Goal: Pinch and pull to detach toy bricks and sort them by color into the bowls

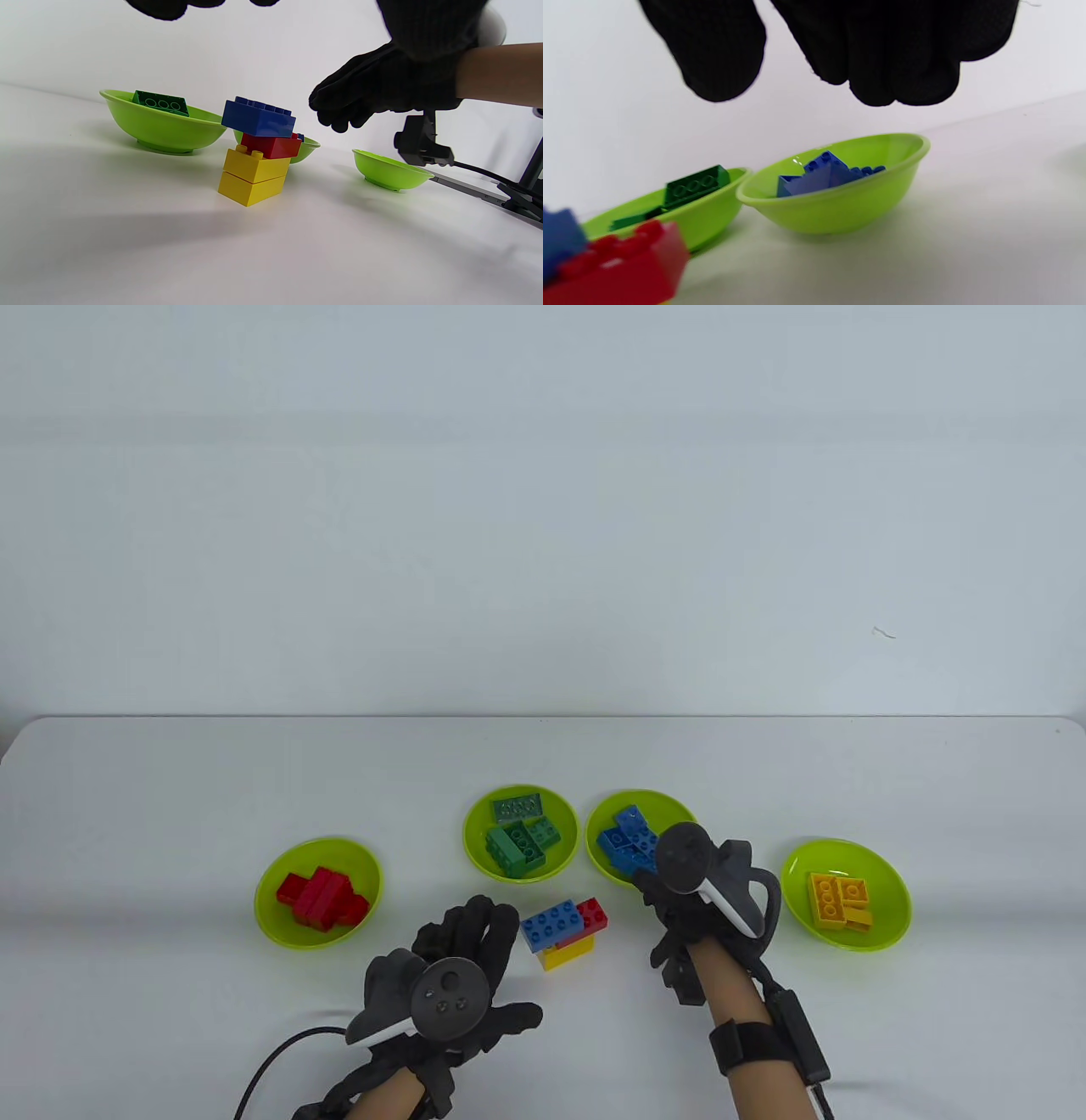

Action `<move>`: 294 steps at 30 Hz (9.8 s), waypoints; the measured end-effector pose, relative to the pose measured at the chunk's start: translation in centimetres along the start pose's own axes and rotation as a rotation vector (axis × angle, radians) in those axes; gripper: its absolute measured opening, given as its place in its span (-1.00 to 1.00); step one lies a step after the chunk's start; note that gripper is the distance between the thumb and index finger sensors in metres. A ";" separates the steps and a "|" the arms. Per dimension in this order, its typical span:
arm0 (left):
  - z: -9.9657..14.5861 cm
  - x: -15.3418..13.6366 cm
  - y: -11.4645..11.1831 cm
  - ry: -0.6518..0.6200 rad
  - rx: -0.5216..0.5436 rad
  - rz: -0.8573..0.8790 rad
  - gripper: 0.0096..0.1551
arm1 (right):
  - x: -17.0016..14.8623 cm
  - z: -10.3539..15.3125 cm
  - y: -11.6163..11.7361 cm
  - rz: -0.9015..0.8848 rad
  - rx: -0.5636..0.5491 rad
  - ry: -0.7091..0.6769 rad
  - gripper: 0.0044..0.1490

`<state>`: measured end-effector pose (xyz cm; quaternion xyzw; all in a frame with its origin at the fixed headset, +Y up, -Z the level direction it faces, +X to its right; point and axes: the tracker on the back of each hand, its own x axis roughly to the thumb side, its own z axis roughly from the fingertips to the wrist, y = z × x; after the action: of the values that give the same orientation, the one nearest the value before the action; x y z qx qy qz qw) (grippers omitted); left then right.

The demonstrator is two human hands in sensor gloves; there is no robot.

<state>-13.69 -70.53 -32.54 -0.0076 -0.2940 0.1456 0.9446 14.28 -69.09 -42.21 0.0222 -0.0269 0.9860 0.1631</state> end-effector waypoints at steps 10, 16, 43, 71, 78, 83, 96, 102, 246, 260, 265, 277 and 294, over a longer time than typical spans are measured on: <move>-0.2 0.0 0.1 -0.004 0.007 -0.003 0.21 | 0.2 7.9 -2.7 -0.081 0.087 -0.277 0.07; -0.4 0.0 -0.2 -0.004 -0.013 -0.007 0.21 | 0.1 11.1 -0.9 0.012 0.129 -0.343 0.15; -8.5 -0.5 -2.2 0.137 -0.060 -0.089 -0.02 | -0.3 12.7 -0.3 0.030 0.092 -0.370 0.15; -3.6 4.8 3.5 -0.209 0.042 0.046 -0.25 | 1.2 11.9 0.0 -0.316 0.077 -0.487 0.09; -2.3 5.2 3.5 -0.258 0.059 0.053 -0.25 | 1.3 12.3 0.3 -0.386 0.055 -0.525 -0.18; -2.4 4.8 3.0 -0.258 0.046 0.107 -0.25 | 0.8 12.3 0.5 -0.433 0.037 -0.522 -0.22; -2.4 1.5 -1.5 -0.162 0.133 0.804 0.09 | -0.2 12.5 -0.9 -0.641 -0.030 -0.480 -0.22; -2.5 2.8 -2.2 -0.207 0.162 0.779 -0.08 | 0.2 12.7 -0.8 -0.684 -0.016 -0.493 -0.22; -0.9 6.3 2.1 -0.315 0.380 0.367 -0.28 | 0.2 13.3 1.4 -0.859 -0.064 -0.431 -0.22; -1.0 7.0 2.3 -0.304 0.385 0.290 -0.30 | 0.2 13.0 1.8 -0.861 -0.059 -0.401 -0.23; -0.8 7.4 2.4 -0.315 0.402 0.166 -0.29 | 0.2 13.1 1.7 -0.852 -0.065 -0.399 -0.23; -1.3 3.2 3.5 -0.205 0.234 0.492 -0.31 | 0.6 13.2 2.1 -0.737 -0.105 -0.442 -0.23; 2.8 -16.0 4.5 0.571 0.280 -0.014 -0.30 | -0.1 13.1 1.4 -0.757 -0.124 -0.436 -0.23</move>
<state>-29.00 -70.88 -39.50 0.0843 0.0057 0.1701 0.9818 14.39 -71.24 -29.23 0.2280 -0.1097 0.8255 0.5045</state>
